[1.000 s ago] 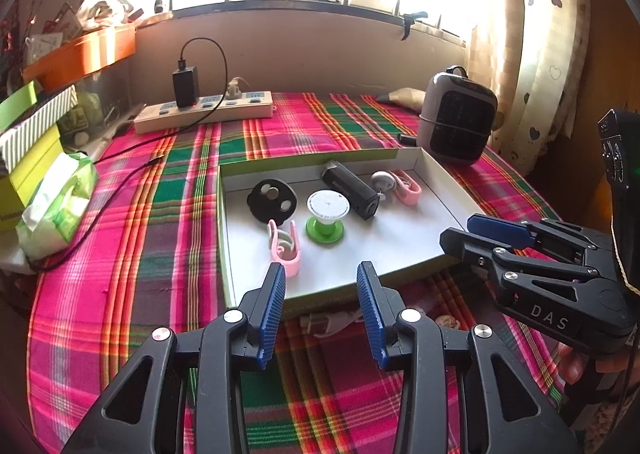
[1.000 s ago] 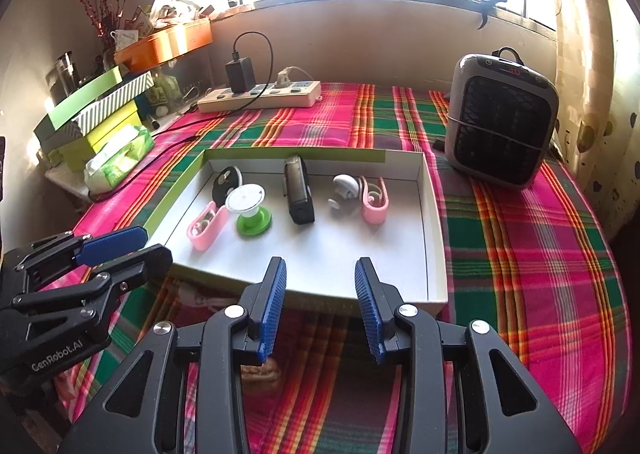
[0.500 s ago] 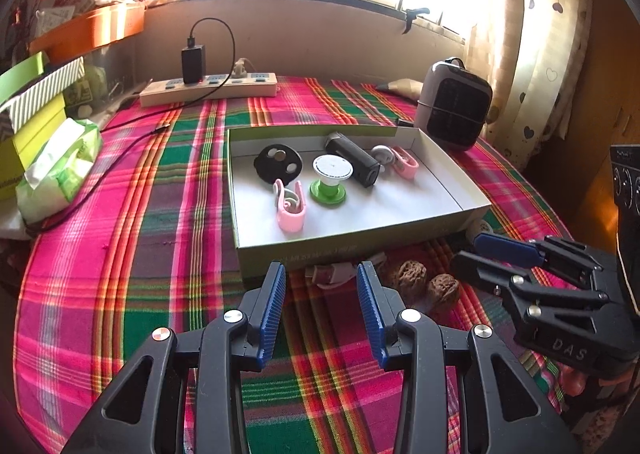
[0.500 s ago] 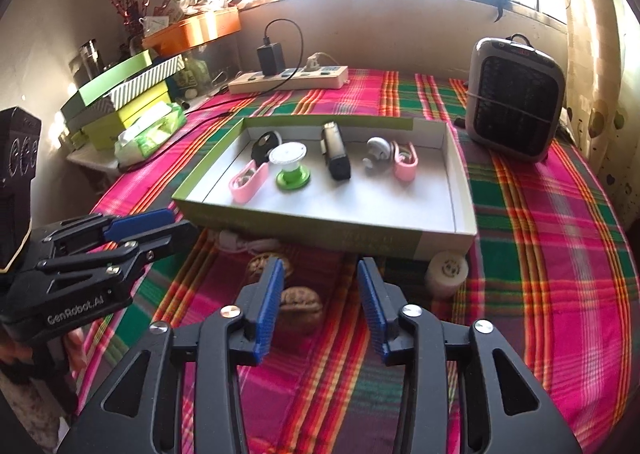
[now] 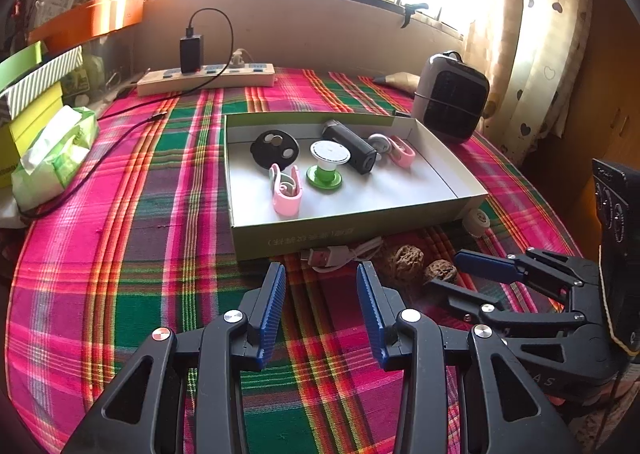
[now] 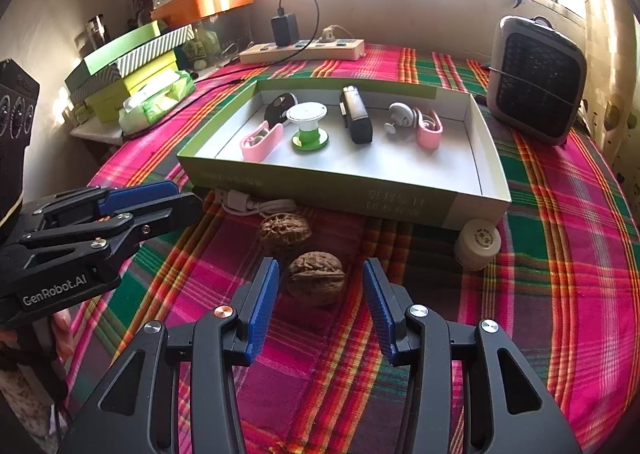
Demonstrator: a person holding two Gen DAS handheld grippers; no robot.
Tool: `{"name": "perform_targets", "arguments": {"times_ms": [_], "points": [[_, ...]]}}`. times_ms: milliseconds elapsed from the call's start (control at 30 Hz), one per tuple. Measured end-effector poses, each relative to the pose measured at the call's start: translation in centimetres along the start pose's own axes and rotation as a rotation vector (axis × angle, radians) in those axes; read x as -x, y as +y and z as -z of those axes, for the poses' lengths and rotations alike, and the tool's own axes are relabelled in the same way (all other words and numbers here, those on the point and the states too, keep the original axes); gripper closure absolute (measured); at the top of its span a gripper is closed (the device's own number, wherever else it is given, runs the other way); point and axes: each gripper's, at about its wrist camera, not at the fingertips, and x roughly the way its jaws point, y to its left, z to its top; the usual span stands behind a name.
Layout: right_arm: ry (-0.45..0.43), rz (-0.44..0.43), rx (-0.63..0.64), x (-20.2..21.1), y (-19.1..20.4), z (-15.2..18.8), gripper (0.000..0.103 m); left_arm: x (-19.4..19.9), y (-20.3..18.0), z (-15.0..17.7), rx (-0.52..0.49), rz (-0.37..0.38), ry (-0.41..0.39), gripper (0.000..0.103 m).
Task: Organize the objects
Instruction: 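Move both open tools down toward the two walnuts on the cloth, then close the left tool on one walnut while the right tool grasps the other walnut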
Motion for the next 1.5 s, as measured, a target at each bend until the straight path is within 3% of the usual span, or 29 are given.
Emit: {"name": "perform_targets", "arguments": {"times_ms": [433,567,1200,1500], "points": [[0.022,0.024,0.014,-0.8,-0.1,0.2,0.058,-0.3,-0.9,-0.1,-0.029,0.016,0.009,0.068],[0.021,0.029,0.02,-0.7,0.0,0.3,0.07,-0.5,-1.4,-0.2,-0.046,0.025,0.014,0.068],[0.018,0.055,-0.002,0.8,-1.7,1.5,0.071,-2.8,-4.4,-0.7,-0.137,0.096,0.081,0.066],[0.014,0.07,-0.026,1.5,-2.5,2.1,0.071,-4.3,-5.4,-1.2,-0.162,0.088,0.113,0.066]]}}
